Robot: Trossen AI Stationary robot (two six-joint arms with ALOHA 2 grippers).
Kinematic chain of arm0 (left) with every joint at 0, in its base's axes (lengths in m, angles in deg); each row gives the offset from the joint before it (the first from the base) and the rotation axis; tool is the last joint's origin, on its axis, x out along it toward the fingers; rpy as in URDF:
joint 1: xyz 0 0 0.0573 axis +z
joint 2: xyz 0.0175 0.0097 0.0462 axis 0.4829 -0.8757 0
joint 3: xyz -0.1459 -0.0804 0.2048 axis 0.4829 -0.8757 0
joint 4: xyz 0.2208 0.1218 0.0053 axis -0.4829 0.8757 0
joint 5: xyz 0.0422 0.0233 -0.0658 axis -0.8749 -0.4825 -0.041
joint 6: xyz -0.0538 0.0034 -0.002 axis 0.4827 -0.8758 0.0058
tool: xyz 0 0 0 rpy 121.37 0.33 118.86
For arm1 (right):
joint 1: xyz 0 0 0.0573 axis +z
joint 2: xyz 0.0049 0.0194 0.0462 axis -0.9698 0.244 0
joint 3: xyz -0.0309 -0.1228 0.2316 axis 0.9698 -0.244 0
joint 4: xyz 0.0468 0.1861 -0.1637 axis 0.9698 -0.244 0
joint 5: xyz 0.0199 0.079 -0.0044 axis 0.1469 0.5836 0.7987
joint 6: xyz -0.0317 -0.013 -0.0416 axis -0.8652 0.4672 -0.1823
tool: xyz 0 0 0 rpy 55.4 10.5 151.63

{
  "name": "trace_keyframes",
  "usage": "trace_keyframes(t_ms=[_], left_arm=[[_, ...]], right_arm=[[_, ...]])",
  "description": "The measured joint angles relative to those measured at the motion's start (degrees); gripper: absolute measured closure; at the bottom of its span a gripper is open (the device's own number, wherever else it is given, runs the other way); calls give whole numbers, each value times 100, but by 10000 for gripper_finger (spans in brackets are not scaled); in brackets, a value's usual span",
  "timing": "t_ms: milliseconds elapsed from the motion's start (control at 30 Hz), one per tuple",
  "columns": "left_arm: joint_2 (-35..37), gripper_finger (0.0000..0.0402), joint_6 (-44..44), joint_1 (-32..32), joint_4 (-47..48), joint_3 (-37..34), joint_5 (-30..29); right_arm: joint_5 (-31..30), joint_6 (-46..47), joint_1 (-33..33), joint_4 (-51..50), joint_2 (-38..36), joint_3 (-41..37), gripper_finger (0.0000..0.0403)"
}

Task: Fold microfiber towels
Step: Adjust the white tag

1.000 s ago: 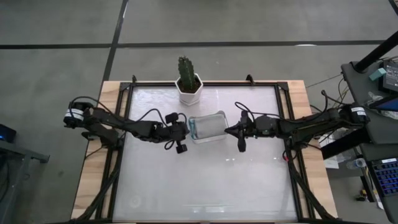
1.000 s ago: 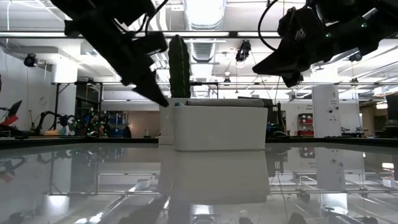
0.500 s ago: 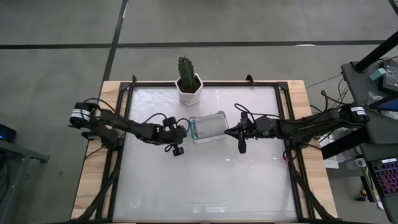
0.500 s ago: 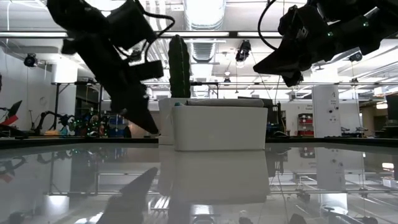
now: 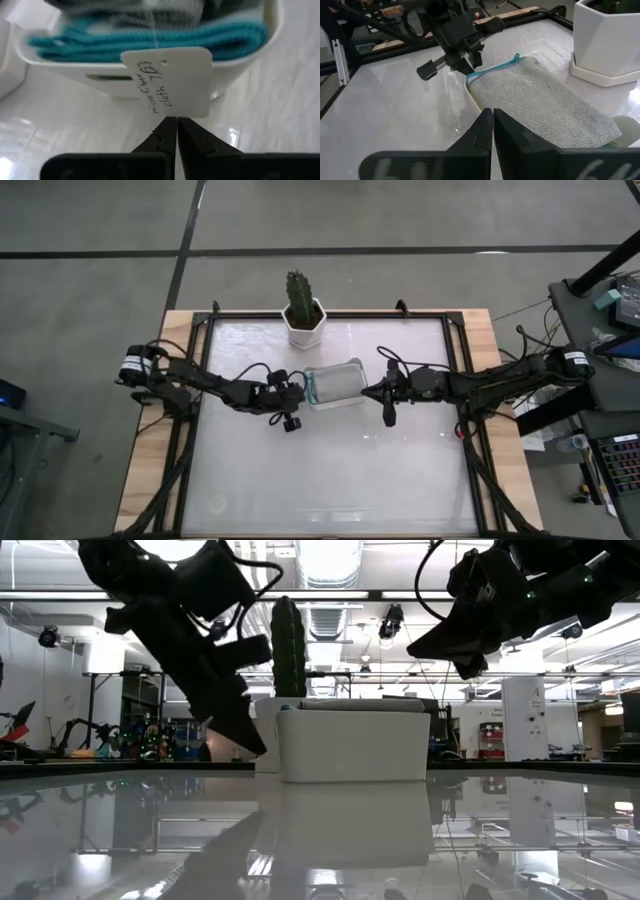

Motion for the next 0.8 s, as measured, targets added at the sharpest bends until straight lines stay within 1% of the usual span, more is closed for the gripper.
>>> trace_keyframes(t_ms=[633,800], left_arm=[[584,402,-9,-2,-19,-27,-6],[831,402,-165,-2,-136,-15,-52]], right_arm=[[0,14,0,-38,0,0,394],[0,66,0,-51,0,-4,394]])
